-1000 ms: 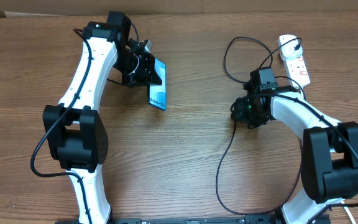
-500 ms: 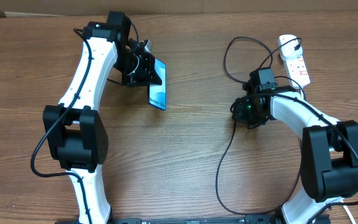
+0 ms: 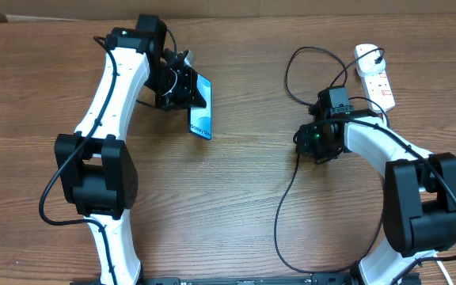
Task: Plug charger to phone and switch on socket
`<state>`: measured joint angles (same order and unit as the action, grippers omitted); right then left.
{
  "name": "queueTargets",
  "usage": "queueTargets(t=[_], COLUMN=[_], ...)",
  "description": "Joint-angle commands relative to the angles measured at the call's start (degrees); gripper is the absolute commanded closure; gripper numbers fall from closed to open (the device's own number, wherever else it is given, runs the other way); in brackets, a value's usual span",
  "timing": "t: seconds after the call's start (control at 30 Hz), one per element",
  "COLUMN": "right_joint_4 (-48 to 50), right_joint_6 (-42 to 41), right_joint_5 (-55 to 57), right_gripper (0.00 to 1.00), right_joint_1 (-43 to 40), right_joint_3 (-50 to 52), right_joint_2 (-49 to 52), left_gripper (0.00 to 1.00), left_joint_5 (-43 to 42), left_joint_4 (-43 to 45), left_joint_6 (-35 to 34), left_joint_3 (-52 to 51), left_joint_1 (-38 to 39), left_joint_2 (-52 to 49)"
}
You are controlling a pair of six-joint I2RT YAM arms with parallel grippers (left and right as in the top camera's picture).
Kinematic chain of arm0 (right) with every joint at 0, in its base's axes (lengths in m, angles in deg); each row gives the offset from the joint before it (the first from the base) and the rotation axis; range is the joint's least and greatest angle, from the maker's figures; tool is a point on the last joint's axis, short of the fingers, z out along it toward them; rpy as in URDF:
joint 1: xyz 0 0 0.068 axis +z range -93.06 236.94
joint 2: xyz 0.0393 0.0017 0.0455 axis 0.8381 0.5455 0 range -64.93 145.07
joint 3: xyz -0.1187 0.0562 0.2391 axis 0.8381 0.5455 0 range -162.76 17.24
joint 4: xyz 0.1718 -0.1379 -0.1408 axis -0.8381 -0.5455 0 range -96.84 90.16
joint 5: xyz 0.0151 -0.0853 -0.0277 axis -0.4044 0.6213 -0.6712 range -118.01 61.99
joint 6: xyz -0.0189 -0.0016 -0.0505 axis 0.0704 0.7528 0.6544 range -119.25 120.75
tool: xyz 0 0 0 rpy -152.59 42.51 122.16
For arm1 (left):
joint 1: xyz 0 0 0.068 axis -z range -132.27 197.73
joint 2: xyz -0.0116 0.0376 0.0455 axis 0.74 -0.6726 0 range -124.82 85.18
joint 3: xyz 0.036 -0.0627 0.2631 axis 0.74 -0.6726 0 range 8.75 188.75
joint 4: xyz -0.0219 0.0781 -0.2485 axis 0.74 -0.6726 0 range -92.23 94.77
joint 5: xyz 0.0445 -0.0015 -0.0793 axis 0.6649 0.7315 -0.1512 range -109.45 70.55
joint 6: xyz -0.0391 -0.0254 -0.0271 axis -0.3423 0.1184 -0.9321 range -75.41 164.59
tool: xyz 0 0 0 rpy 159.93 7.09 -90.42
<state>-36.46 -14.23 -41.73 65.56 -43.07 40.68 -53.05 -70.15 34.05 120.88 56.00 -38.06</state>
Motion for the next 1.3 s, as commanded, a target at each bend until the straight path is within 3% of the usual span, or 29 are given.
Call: queueTargets(t=[0.0,0.27,0.53,0.67,1.07,1.27], right_joint_4=[0.1,-0.7,-1.0,-0.9,-1.8,-0.7], right_joint_6=[0.1,4.5,10.4,10.3,7.3,4.2], right_joint_5=[-3.9,-25.2,-64.4,-76.2,-76.2,-76.2], right_gripper=[0.96,0.96,0.96,0.96,0.96,0.96], right_joint_1=[0.0,0.0,-0.5,-0.5,-0.3,-0.3], right_joint_3=[-0.2,-2.4,-3.2,-3.2,-3.2,-3.2], right_joint_2=[1.2,1.2,1.1,1.1,1.0,1.0], left_gripper=[0.96,0.96,0.96,0.96,0.96,0.96], left_joint_5=[-3.2,-21.6,-37.5,-42.9,-42.9,-42.9], left_joint_4=[0.9,5.8,10.2,12.2,19.9,22.0], left_joint_6=[-0.2,1.6,1.1,-1.2,-11.8,-12.9], left_joint_3=[0.4,0.4,0.4,0.4,0.4,0.4], left_joint_1=[0.4,0.4,-0.1,-0.1,-0.1,0.0], left_joint_2=[0.0,0.0,0.0,0.0,0.0,0.0])
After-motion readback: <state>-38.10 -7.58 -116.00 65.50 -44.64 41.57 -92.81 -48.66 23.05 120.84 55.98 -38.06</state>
